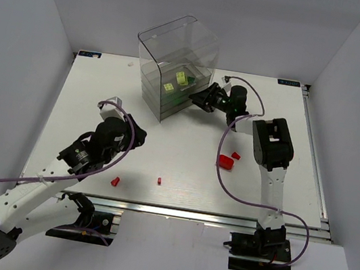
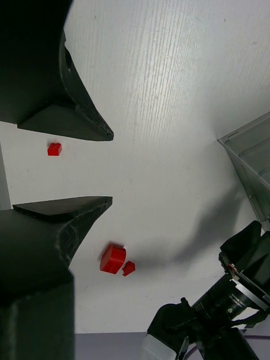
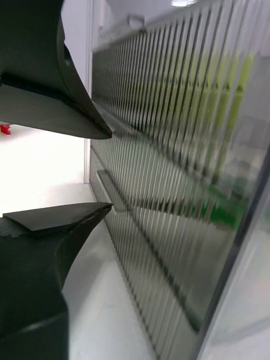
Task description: Sort the legos into containers by color
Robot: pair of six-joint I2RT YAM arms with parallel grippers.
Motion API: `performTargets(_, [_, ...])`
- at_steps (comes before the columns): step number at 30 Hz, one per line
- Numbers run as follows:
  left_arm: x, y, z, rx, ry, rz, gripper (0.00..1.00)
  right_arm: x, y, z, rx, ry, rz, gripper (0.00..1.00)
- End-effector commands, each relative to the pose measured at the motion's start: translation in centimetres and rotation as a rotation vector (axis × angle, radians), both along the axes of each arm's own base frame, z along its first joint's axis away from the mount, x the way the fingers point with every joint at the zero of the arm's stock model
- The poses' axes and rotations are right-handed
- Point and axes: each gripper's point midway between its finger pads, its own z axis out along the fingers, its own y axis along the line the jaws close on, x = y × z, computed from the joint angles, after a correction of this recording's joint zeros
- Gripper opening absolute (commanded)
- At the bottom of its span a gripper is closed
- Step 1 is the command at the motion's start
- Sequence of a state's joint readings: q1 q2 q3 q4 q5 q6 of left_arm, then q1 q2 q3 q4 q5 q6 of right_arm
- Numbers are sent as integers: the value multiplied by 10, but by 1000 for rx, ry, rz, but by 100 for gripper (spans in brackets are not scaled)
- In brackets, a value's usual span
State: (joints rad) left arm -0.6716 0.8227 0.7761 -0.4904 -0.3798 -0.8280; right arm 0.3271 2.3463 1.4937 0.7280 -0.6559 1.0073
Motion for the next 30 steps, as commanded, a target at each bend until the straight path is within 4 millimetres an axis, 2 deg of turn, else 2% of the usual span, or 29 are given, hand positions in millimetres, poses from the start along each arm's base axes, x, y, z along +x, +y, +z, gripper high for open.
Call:
performTargets(1, [0, -3, 7, 1, 3, -7, 54, 10, 4, -12, -5, 32, -32, 54])
performTargets(10, [8, -9, 7, 11, 8, -13, 54, 10, 8, -23, 5, 67, -24, 50])
performTargets(20, [8, -11, 6, 21, 28, -21, 54, 17, 24, -15, 35, 36, -16, 44])
performTargets(23, [8, -12, 5, 15, 31, -21, 54, 17, 26, -15, 38, 33, -12, 39])
performTargets(26, [8, -13, 4, 16, 33, -22, 54, 16, 26, -17, 39, 32, -7, 29])
performTargets(30, [8, -13, 3, 14, 36, -24, 54, 14, 25, -16, 44, 21, 1, 10])
